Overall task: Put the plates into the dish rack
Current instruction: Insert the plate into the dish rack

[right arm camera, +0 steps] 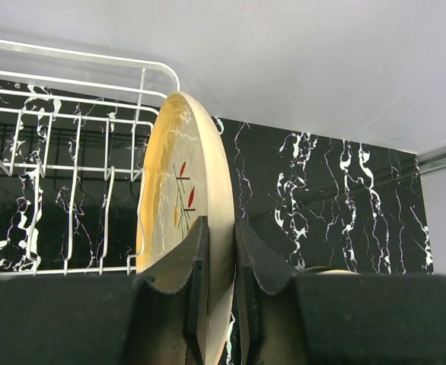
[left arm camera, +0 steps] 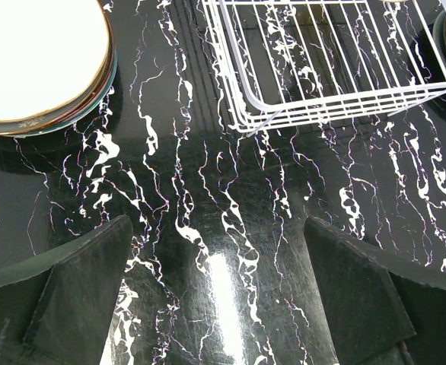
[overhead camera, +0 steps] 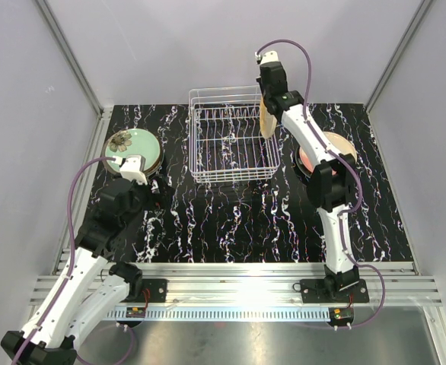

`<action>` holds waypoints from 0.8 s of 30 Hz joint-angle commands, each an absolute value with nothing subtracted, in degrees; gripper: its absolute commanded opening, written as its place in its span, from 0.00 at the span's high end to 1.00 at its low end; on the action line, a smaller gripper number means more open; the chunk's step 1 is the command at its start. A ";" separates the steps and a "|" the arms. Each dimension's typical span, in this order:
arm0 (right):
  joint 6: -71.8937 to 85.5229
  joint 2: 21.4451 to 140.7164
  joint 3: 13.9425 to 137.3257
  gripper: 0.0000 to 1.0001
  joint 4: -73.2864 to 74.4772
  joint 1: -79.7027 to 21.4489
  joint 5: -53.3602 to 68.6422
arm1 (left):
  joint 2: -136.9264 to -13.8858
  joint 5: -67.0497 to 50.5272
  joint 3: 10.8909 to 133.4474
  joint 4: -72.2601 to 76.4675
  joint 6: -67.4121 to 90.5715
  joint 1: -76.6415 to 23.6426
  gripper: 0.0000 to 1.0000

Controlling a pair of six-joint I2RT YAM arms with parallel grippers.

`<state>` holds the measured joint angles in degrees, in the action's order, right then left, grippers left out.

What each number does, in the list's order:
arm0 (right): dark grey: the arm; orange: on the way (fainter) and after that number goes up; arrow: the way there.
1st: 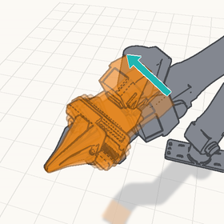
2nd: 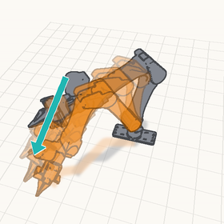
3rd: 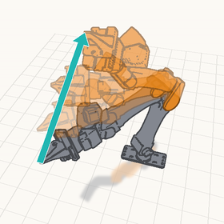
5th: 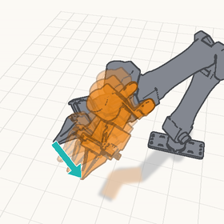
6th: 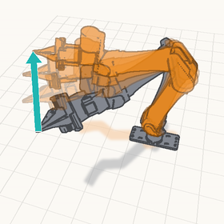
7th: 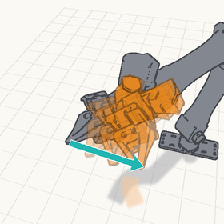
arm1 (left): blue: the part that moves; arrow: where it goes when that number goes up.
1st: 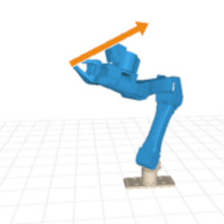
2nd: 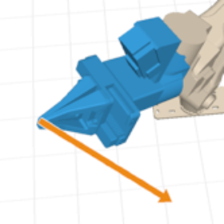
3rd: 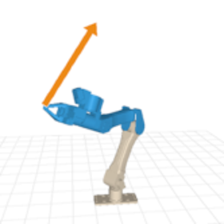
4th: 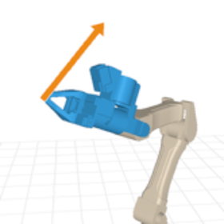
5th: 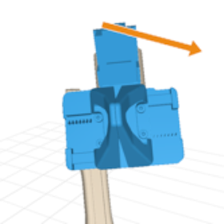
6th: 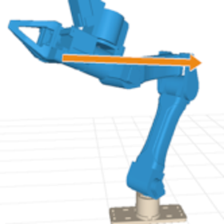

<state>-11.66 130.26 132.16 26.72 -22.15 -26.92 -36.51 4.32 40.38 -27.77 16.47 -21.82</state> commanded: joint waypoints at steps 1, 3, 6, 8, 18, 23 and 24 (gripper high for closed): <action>-11.25 129.37 137.46 1.00 17.93 -22.50 -29.88 | -36.56 5.01 42.54 -26.54 15.73 -22.24 0.01; -10.46 129.90 137.37 1.00 17.58 -22.50 -29.71 | -36.65 5.01 42.54 -26.54 15.73 -22.32 0.01; -9.41 129.99 136.59 1.00 16.70 -22.50 -29.79 | -36.65 5.18 42.63 -26.63 15.73 -22.32 0.01; -8.71 129.73 135.53 1.00 15.82 -22.50 -29.79 | -36.65 5.19 42.63 -26.54 15.73 -22.41 0.01; -5.80 128.76 131.13 0.94 12.04 -21.62 -30.41 | -37.00 5.27 42.63 -26.72 15.64 -22.50 0.01; -2.90 126.92 127.28 0.86 11.70 -20.48 -28.39 | -37.18 5.27 42.71 -26.81 15.64 -22.50 0.01; -2.55 126.57 126.66 0.84 11.60 -20.30 -28.13 | -37.35 5.36 42.71 -26.81 15.56 -22.50 0.01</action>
<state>-5.78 131.83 127.44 19.64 -21.04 -27.53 -37.28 4.54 40.38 -27.77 16.36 -22.26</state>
